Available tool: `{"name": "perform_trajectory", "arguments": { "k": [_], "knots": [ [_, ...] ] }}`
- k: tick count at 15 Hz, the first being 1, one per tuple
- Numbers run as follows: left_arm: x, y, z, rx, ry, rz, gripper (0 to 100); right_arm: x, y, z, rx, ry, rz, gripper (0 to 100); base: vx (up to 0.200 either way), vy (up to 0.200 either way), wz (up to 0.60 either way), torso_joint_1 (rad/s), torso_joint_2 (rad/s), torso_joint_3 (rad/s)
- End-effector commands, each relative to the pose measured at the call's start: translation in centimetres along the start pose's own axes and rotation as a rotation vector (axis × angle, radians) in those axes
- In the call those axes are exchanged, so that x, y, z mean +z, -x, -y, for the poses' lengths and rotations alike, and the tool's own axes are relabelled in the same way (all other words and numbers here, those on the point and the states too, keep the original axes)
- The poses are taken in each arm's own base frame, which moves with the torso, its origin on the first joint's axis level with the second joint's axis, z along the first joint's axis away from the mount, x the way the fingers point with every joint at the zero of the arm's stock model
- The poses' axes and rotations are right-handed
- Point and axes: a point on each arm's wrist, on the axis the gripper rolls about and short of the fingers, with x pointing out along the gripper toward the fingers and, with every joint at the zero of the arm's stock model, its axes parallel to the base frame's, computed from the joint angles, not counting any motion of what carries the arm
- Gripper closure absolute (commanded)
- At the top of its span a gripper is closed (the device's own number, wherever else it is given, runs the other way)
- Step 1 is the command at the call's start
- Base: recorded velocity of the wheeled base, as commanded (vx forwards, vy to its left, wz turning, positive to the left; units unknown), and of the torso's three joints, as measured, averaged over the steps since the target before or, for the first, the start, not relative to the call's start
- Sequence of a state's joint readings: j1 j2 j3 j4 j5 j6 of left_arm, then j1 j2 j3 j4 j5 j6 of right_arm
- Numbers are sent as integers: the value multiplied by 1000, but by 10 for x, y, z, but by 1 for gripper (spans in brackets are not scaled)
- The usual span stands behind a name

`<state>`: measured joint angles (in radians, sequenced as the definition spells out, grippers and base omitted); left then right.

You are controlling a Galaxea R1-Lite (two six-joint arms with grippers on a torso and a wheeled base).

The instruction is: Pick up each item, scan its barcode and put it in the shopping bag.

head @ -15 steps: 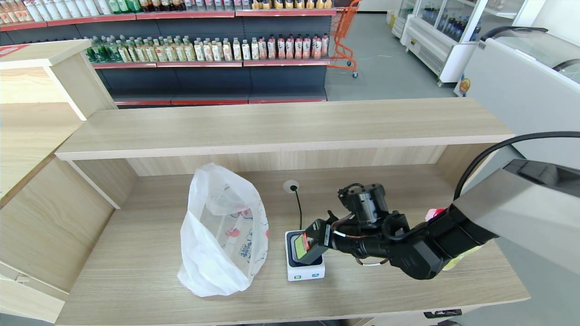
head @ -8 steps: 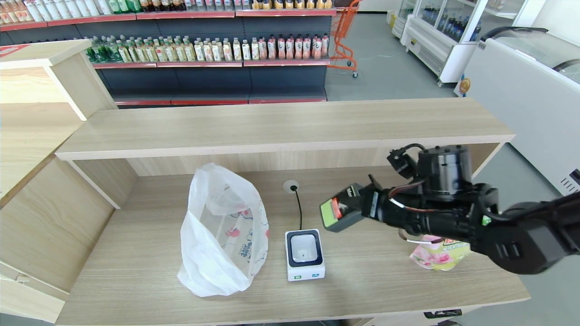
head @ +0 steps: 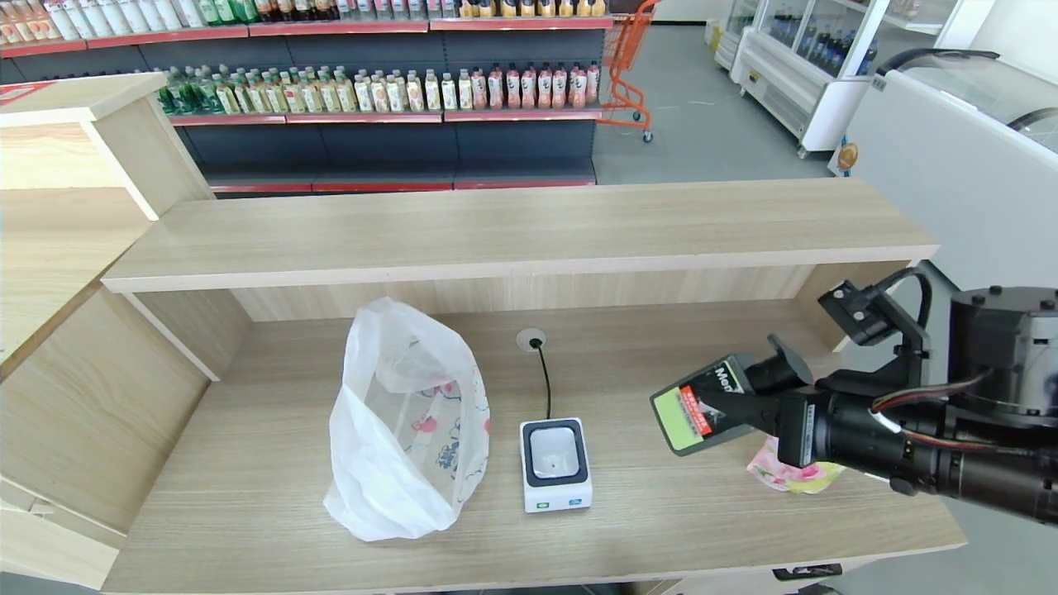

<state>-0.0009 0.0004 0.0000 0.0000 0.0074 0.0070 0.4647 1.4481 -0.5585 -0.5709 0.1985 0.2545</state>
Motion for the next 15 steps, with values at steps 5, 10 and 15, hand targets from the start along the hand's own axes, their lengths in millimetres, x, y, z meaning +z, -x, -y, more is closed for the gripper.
{"name": "perform_trajectory", "arguments": {
  "k": [5,10,15],
  "knots": [
    [0,0,0,0,5,0,0,-4,11,-2,3,-14,8,100,-120,0,0,7,3,0],
    [0,0,0,0,4,0,0,-9,13,-1,0,-86,-7,100,0,40,0,4,1,0],
    [0,0,0,0,9,0,0,-9,9,0,-4,-159,-15,100,0,200,0,10,7,1]
  ]
}}
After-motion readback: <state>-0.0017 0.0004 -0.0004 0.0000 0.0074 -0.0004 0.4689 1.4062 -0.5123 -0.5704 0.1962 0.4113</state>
